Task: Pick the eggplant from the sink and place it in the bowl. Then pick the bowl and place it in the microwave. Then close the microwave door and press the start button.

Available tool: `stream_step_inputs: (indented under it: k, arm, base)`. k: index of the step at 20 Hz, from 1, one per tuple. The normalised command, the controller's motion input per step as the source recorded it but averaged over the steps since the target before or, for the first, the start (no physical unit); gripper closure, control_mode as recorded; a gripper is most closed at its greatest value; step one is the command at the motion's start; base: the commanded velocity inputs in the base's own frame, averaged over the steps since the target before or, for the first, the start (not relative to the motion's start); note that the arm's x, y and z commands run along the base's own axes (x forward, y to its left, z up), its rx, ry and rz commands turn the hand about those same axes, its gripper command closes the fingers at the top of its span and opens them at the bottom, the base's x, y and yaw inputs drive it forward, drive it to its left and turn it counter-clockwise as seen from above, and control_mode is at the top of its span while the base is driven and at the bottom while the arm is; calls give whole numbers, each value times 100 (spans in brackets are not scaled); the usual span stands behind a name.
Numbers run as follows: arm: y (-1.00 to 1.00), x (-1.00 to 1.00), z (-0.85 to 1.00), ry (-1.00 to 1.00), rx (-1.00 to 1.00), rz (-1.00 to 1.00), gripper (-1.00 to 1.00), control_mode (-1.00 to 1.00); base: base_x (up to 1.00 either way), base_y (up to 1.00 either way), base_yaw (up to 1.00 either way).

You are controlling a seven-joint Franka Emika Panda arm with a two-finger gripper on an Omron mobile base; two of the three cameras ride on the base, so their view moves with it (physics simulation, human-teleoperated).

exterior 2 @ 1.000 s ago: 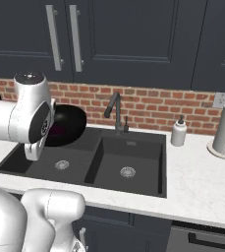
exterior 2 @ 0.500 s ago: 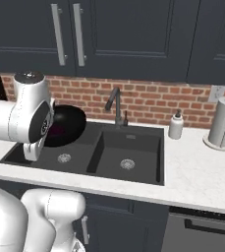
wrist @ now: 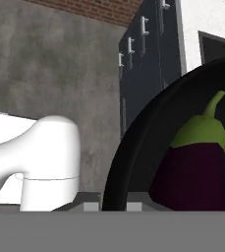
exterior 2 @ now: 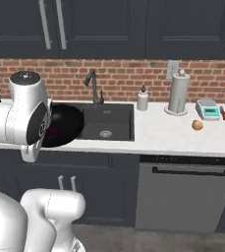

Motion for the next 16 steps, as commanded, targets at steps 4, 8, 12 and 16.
stream_step_inputs:
  k: [4,8,12,16]
  arm:
    - [0,0,0,0,0,0,100,100]
    - [0,0,0,0,0,0,100,100]
    - [0,0,0,0,0,0,100,100]
    - [0,0,0,0,0,0,100,100]
  base:
    - [0,-21,-90]
    - [0,-1,-99]
    - [0,0,-100]
    - [0,-5,-88]
